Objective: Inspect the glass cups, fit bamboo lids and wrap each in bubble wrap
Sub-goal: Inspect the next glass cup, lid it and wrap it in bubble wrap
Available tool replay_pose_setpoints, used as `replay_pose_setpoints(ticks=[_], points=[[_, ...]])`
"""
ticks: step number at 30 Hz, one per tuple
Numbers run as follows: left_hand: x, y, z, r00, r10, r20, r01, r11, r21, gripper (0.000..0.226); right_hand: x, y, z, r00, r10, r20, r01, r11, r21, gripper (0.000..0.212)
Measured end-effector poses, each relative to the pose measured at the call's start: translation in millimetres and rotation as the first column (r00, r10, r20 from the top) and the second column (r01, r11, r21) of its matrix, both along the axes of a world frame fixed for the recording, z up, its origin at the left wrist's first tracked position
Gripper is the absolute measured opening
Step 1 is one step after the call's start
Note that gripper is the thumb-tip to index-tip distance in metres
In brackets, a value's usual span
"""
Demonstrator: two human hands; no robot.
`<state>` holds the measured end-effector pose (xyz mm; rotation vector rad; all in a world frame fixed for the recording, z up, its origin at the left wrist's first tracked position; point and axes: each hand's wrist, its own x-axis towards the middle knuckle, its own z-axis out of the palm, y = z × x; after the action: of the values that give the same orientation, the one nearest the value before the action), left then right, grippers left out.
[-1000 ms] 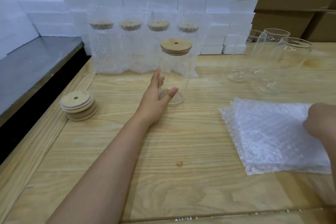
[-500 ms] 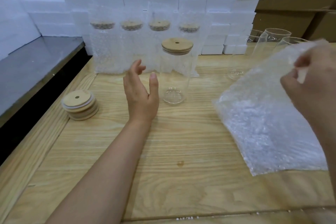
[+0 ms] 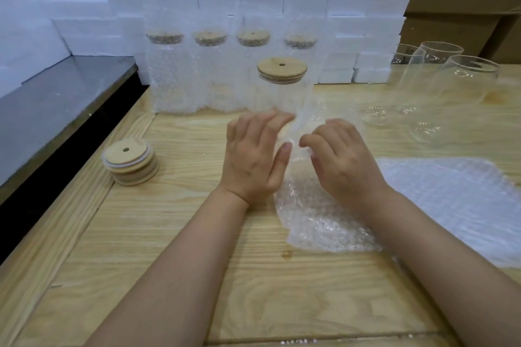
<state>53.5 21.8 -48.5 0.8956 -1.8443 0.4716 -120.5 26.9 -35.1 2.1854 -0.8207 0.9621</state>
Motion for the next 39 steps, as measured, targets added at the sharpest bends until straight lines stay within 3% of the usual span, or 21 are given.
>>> replay_pose_setpoints(ticks=[3, 7, 11, 16, 20, 24, 27, 31, 33, 36, 39], points=[[-3.4, 1.8, 1.3, 0.991, -0.011, 0.136, 0.013, 1.0, -0.011, 0.035, -1.0, -2.0, -5.1, 1.0, -0.015, 0.012, 0.016, 0.997, -0.072, 0.027], [-4.5, 3.1, 1.6, 0.98, 0.001, 0.199, -0.008, 0.999, 0.035, 0.041, 0.1, -1.2, -7.4, 0.999, -0.031, 0.024, 0.035, 0.987, -0.158, 0.033], [-5.4, 1.6, -1.1, 0.971, 0.065, 0.23, -0.078, 0.996, 0.049, 0.026, 2.1, 0.3, -9.4, 0.997, -0.072, 0.038, 0.079, 0.97, -0.23, 0.038], [-3.4, -0.3, -2.0, 0.967, 0.107, 0.23, -0.106, 0.994, -0.017, 0.016, -12.1, 3.1, -8.1, 0.957, -0.289, 0.011, 0.289, 0.953, -0.088, 0.037], [-5.5, -0.8, 0.7, 0.961, 0.095, 0.258, -0.061, 0.989, -0.136, 0.018, -13.2, 2.9, -8.7, 0.947, -0.321, 0.014, 0.321, 0.944, -0.079, 0.003], [-9.7, -0.7, 2.0, 0.955, 0.104, 0.277, -0.041, 0.974, -0.223, 0.035, -10.7, 3.5, -10.3, 0.938, -0.345, 0.01, 0.345, 0.939, -0.004, 0.007], [-7.8, -1.9, 1.3, 0.945, 0.132, 0.3, -0.067, 0.974, -0.217, 0.025, -10.3, 7.5, -9.0, 0.932, -0.361, -0.02, 0.36, 0.922, 0.142, 0.013], [-7.2, -2.7, -0.1, 0.943, 0.16, 0.291, -0.11, 0.978, -0.179, 0.012, -10.6, 11.4, 1.9, 0.964, -0.266, 0.021, 0.249, 0.926, 0.282, 0.027], [-7.2, -2.6, -0.4, 0.948, 0.152, 0.281, -0.108, 0.981, -0.164, 0.011, -6.5, 9.9, 17.0, 0.96, -0.17, 0.221, 0.078, 0.924, 0.374, 0.041], [-6.8, -2.5, 0.3, 0.952, 0.144, 0.269, -0.108, 0.984, -0.143, 0.011, 6.1, 0.3, 43.6, 0.812, -0.162, 0.561, -0.176, 0.848, 0.5, 0.062], [-6.2, -2.7, -0.2, 0.953, 0.133, 0.271, -0.101, 0.987, -0.129, 0.013, 24.6, -13.3, 59.5, 0.803, -0.23, 0.55, -0.228, 0.734, 0.64, 0.081]])
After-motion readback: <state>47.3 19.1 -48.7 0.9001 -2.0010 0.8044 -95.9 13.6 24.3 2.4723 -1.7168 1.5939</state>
